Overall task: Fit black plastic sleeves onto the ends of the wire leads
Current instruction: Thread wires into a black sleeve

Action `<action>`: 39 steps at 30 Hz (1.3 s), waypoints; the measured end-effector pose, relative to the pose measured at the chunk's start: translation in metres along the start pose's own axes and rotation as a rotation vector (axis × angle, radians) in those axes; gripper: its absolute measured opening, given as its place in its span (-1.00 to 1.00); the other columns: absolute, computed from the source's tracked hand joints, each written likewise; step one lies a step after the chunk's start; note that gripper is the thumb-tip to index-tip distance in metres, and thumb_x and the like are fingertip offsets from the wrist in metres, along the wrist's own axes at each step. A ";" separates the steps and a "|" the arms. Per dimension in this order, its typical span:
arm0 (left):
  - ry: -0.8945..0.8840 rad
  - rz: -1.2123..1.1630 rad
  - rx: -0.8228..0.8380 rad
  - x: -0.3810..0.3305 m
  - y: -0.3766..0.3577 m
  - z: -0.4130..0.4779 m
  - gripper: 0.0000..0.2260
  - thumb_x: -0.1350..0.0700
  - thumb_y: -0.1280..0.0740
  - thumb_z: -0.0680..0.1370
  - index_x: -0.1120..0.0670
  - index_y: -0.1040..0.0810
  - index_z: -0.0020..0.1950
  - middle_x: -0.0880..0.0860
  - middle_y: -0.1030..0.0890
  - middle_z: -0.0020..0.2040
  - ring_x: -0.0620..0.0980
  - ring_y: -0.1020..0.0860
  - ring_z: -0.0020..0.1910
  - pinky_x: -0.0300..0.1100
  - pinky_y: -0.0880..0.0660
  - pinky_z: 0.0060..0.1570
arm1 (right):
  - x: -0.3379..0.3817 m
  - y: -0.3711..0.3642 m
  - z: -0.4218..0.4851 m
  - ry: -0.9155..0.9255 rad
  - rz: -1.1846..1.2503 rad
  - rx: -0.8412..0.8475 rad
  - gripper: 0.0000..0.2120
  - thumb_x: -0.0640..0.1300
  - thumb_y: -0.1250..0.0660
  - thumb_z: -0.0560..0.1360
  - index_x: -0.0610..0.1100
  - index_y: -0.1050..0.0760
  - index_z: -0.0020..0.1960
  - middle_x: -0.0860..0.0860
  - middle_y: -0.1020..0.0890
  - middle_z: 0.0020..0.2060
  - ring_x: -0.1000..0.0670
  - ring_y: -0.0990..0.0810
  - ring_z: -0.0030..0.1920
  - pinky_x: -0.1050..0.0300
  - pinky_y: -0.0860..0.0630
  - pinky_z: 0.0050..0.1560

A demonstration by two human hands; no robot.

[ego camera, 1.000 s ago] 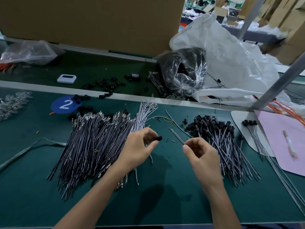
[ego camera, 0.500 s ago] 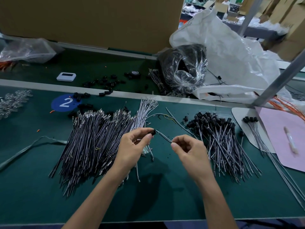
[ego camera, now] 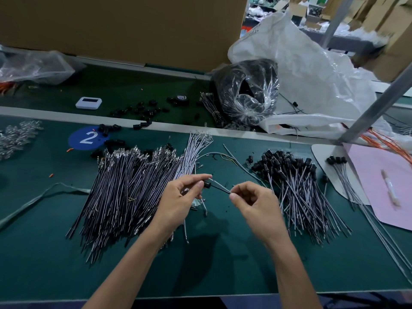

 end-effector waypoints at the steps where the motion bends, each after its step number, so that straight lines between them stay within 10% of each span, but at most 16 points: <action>1: 0.000 0.003 0.004 0.000 0.000 0.000 -0.73 0.27 -0.33 0.58 -0.09 -0.68 0.04 -0.09 -0.70 -0.08 -0.21 -0.57 -0.24 -0.37 -0.49 -0.13 | 0.000 0.001 0.000 -0.001 0.008 -0.004 -0.82 -0.29 -0.44 0.45 -0.05 -0.59 -0.24 0.03 -0.65 -0.35 0.12 -0.54 -0.33 0.20 -0.53 -0.22; 39: -0.002 -0.392 -0.117 -0.017 -0.013 -0.003 -0.74 0.17 -0.49 0.34 0.08 -0.68 0.02 0.08 -0.72 -0.07 -0.04 -0.67 -0.08 -0.26 -0.57 -0.05 | 0.010 -0.003 0.001 0.036 0.257 -0.083 -0.82 -0.30 -0.37 0.52 -0.07 -0.57 -0.20 0.15 -0.59 -0.38 0.18 -0.51 -0.33 0.34 -0.44 -0.25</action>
Point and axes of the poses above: each hand's wrist, its own z-axis towards the middle knuckle, its own y-axis out of the back of the hand, x = y × z, the point moved 7 cm from there along z, towards the middle knuckle
